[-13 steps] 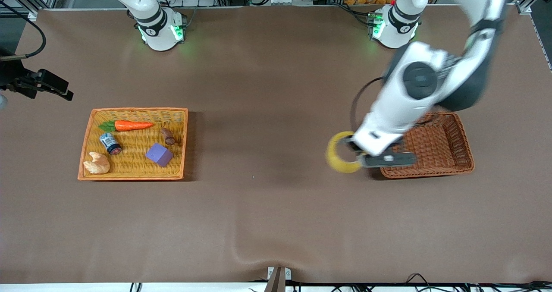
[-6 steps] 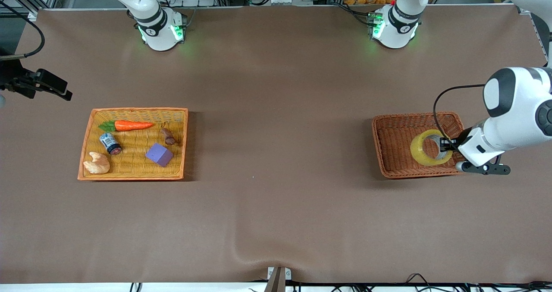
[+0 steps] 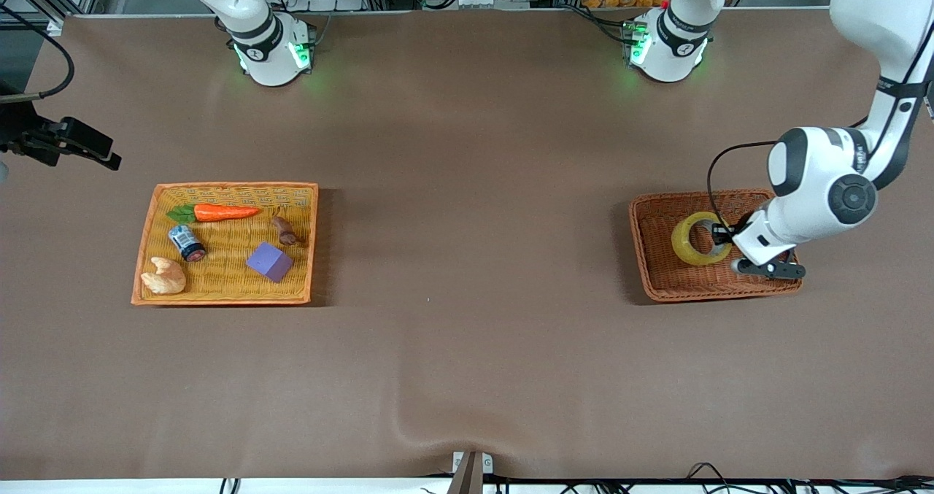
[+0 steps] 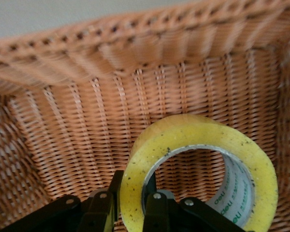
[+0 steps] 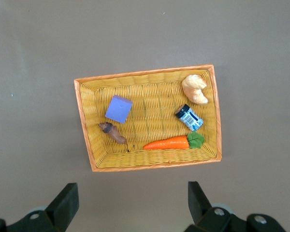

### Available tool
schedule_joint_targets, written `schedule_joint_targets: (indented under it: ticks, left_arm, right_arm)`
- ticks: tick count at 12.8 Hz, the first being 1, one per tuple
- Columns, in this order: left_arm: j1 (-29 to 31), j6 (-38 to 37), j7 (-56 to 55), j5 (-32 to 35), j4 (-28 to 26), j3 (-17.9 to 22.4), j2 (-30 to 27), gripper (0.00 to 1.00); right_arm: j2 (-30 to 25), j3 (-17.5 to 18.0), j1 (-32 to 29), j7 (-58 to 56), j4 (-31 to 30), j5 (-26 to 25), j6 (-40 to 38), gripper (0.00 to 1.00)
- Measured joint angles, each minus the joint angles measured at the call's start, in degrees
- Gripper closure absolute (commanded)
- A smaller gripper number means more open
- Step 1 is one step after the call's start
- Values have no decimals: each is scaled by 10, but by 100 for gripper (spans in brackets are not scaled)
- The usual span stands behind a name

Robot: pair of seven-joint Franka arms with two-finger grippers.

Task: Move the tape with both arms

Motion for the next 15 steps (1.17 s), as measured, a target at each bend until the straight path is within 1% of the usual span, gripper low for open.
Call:
schedule_joint_targets:
  ticks: [3,6,7,8,10,12,13,15]
  left_arm:
    - [2,5,0,27,5,0,0,0]
    - [2,2,0,47,51,-1,-22,0]
    - [2,-25,1,47,76,-4,-38,0]
    - [2,-69,2,47,106,-12,-56,0]
    - [1,-173,2,47,181,-48,-87,0]
    - [-1,-274,-4,45,260,-80,-105,0]
    - [-1,-312,-6,31,291,-84,-110,0]
    - [4,-363,-12,-17,340,-80,-111,0]
  right_arm:
    - [1,1,0,-1,2,0,-13,0]
    - [0,1,0,-5,9,0,-17,0]
    - [0,-1,0,-6,10,0,-18,0]
    - [0,-2,-1,-6,10,0,-19,0]
    - [0,-5,-3,-6,10,0,-19,0]
    - [0,-5,-7,-6,10,0,-17,0]
    - [0,-5,-8,-6,11,0,-17,0]
    - [0,-5,-8,-6,15,0,-17,0]
